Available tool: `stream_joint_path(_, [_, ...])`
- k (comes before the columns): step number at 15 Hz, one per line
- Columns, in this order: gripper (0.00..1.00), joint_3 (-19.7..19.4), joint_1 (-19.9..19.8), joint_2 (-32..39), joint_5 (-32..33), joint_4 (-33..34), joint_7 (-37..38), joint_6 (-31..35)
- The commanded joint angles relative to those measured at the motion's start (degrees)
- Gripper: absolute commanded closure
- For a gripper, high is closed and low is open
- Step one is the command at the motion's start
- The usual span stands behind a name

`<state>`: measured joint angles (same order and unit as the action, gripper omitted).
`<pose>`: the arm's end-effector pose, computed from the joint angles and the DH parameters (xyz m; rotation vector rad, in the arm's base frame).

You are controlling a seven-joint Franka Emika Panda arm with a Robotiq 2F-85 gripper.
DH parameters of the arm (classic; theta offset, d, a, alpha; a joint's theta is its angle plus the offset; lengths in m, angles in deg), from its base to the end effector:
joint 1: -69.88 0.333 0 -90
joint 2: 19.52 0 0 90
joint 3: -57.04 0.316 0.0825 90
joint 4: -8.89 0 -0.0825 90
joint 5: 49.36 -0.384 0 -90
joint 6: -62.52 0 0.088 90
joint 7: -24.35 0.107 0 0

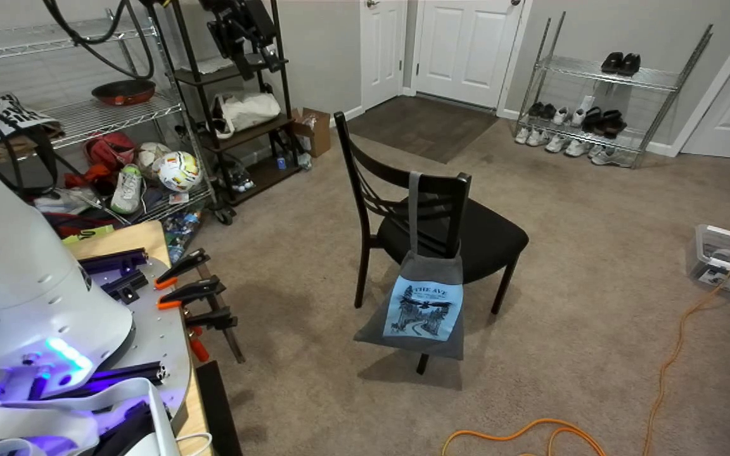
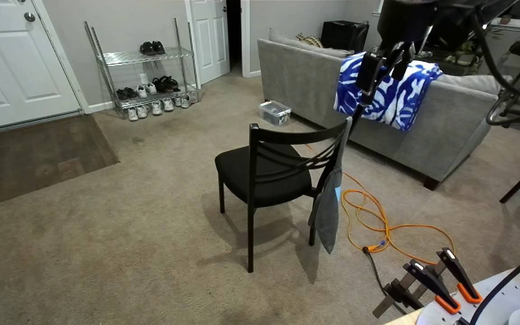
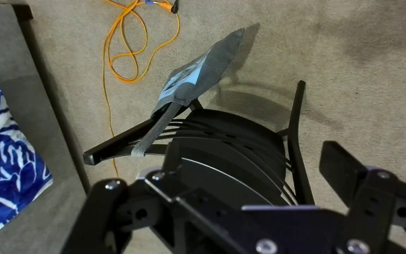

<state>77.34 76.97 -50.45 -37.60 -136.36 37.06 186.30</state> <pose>0.3578 0.1810 0.4615 2.7880 0.4572 0.3363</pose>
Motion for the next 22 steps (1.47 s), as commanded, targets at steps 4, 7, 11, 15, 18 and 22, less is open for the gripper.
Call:
stream_joint_path(4, [0.0, -5.25, 0.52, 5.01, 5.41, -0.24, -9.7, 9.49])
stream_joint_path(7, [0.0, -9.88, 0.1, 10.5, 7.9, -0.3, -19.0, 18.98])
stream_joint_path(11, [0.0, -14.19, -0.05, 19.04, 9.64, 1.26, -31.21, 30.4])
stream_joint_path(15, [0.0, -15.74, -0.76, 25.59, 13.6, 3.62, -40.03, 38.41])
stream_joint_path(18, [0.0, -16.26, -0.75, 28.86, 15.46, 5.24, -46.61, 42.59])
stream_joint_path(22, [0.0, -16.33, -1.33, 31.44, 20.16, 6.67, -52.58, 46.81])
